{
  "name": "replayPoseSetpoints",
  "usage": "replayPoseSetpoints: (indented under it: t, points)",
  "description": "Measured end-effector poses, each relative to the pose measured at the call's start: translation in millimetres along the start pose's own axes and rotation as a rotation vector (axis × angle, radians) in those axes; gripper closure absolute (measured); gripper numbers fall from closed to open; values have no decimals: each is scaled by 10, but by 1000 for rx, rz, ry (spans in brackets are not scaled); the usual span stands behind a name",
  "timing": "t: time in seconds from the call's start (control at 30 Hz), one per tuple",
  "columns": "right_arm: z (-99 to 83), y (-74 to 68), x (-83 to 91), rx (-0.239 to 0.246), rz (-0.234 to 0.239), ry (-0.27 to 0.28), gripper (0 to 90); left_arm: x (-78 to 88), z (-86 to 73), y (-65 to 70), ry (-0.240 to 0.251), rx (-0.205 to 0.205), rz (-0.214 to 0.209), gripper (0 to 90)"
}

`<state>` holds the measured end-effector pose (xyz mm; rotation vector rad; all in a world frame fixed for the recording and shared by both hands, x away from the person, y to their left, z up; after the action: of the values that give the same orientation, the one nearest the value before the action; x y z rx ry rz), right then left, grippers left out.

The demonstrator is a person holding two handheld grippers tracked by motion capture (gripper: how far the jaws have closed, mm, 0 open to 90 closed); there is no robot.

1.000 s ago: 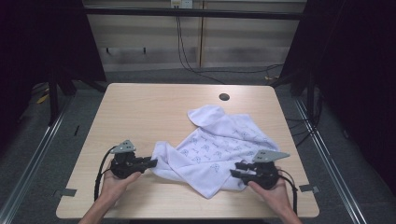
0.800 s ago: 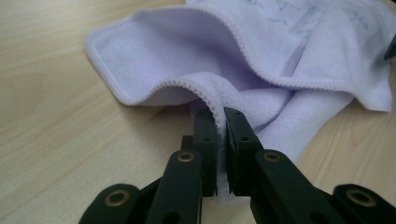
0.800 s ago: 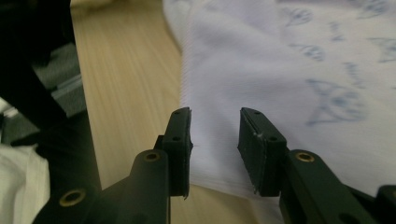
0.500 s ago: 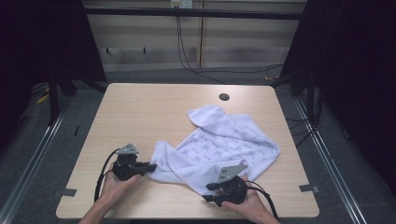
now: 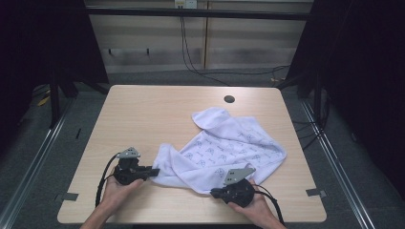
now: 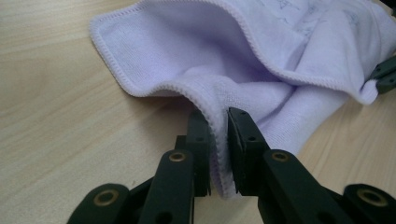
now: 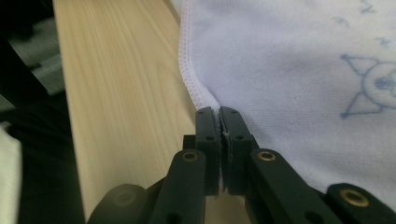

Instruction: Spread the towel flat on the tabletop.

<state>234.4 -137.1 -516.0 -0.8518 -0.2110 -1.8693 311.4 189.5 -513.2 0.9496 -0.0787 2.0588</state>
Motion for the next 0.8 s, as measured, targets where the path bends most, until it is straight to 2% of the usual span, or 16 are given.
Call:
replayPoseSetpoints:
  t: [0.03, 0.07, 0.1, 0.23, 0.3, 0.4, 0.5, 0.57, 0.6, 0.63, 0.73, 0.8]
  points:
    - [60, 28, 120, -26, 13, 62, 874, 6, -8, 14, -1, -3, -6, 796]
    - [88, 51, 193, -39, 8, 86, 874, 14, -18, 28, -4, -6, -9, 796]
    - [88, 51, 193, -39, 8, 86, 874, 19, -30, 45, -10, -12, -15, 796]
    - [115, 259, 504, -87, -71, 169, 874, 53, -85, 117, -30, -31, -20, 803]
    - [85, 364, 618, -101, -112, 178, 875, 78, -119, 153, -42, -38, -30, 803]
    - [-24, 534, 767, -151, -161, 183, 875, 120, -164, 203, -57, -45, -51, 790]
    - [-165, 635, 817, -186, -185, 157, 875, 195, -150, 221, -26, -54, -58, 733]
    - [-223, 668, 796, -192, -191, 132, 874, 267, -46, 171, 45, -26, -59, 688]
    - [-228, 690, 759, -189, -196, 115, 874, 308, 83, 76, 99, -6, -53, 685]
    - [-228, 690, 759, -189, -196, 115, 874, 308, 83, 76, 99, -6, -53, 684]
    - [-207, 719, 719, -193, -196, 109, 874, 244, 251, -142, 134, 33, -11, 681]
    - [-198, 728, 700, -189, -198, 105, 874, 89, 332, -351, 106, 59, 34, 671]
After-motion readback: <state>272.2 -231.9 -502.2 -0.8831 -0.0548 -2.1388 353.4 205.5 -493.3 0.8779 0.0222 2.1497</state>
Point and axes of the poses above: each handheld gripper's, and its own axes: x roughly backward along the jaws, z roughly out of its top, y roughly to its right, the point moved 3 cm from there along -x, roughly forward along the jaws, and after that the axes turned 4 degrees about z, right-handed, at the moved point
